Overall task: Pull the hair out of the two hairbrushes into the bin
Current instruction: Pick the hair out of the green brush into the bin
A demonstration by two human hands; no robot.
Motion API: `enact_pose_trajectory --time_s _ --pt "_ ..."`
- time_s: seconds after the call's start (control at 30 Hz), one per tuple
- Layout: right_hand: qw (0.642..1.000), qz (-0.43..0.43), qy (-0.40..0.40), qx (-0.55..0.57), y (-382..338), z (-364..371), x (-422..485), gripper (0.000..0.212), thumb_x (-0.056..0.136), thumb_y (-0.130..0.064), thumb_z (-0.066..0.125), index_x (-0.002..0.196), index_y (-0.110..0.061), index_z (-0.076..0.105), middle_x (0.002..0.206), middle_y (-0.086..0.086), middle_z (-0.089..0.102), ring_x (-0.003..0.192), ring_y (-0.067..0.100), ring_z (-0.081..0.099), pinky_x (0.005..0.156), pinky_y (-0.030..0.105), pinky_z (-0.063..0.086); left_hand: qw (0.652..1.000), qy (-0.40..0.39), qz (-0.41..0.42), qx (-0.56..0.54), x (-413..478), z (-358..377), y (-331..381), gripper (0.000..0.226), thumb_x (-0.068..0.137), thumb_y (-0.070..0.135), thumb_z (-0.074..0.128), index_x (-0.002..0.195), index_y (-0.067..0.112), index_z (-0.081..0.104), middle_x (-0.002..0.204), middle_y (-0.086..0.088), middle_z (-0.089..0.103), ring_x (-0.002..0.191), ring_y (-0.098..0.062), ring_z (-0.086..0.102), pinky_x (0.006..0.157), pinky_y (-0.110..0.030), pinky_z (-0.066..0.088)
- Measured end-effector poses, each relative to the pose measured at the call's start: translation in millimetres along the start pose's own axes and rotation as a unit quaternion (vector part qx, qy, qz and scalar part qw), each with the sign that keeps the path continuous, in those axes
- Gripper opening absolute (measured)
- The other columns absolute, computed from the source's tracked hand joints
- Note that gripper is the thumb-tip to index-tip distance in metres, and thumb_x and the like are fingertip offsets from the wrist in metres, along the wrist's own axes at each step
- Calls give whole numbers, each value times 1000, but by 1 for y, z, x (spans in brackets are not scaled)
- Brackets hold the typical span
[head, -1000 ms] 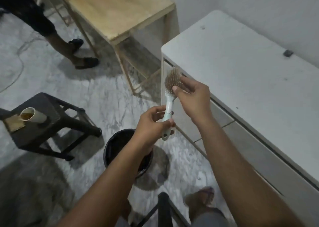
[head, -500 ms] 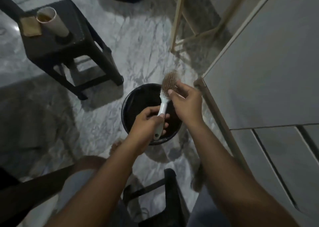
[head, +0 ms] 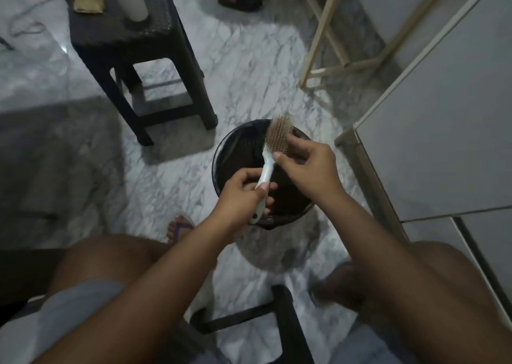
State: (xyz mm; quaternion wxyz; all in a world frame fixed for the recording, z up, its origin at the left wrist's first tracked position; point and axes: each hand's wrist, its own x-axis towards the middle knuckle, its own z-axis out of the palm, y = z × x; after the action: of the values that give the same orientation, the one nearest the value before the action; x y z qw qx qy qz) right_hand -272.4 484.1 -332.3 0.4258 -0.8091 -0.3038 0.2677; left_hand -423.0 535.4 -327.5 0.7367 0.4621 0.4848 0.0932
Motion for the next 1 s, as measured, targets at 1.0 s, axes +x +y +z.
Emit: enact_pose_trajectory --time_s 1.0 --pt "893 -7 -279 -354 45 -21 59 20 91 -13 65 107 -25 67 106 -1 69 99 17 66 76 22 49 992 109 -62 -8 96 -22 -53 35 104 14 47 138 19 53 106 1 69 79 -15 59 63 -33 53"
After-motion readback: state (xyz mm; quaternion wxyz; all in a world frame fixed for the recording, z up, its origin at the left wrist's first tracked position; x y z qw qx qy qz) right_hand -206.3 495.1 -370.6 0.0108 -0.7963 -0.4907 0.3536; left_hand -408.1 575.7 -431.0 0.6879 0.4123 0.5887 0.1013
